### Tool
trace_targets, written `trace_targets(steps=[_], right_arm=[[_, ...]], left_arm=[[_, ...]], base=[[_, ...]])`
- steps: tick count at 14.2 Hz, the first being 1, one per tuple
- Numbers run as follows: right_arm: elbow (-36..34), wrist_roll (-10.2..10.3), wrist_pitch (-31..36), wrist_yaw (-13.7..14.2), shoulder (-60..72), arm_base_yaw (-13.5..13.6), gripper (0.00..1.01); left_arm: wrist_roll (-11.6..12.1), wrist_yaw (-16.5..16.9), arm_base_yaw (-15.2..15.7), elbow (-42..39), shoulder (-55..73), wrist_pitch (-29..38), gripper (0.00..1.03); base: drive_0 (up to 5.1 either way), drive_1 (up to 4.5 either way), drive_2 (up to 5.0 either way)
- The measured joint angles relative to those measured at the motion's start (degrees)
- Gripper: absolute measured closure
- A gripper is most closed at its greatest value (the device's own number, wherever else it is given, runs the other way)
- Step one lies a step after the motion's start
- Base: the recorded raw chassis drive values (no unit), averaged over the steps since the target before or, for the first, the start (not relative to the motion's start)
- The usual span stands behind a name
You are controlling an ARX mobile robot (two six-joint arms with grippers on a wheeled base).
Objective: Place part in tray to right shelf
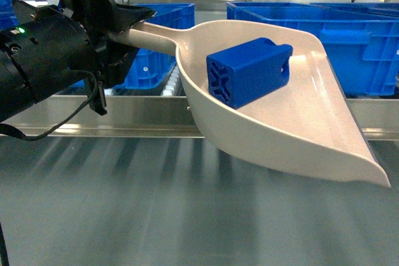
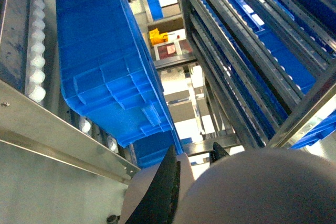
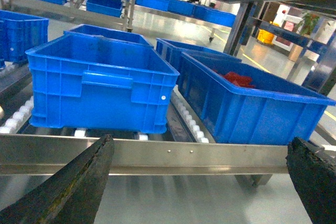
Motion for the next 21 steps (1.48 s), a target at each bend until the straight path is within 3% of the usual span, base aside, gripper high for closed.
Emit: trace_targets(steps=[19, 21], right_arm=[[0.0, 0.0, -0.1, -0.1, 0.0, 0.0, 0.03], [0.0, 0.0, -0.1, -0.1, 0.1, 0.0, 0.03]], left_arm=[[-0.2, -0.2, 0.3, 0.1, 0.0, -0.1, 0.89], [-0.2, -0.2, 0.3, 0.1, 0.0, -0.1, 0.89]], base=[[-0.2, 3.95, -4.3], [0.0, 0.0, 0.0]])
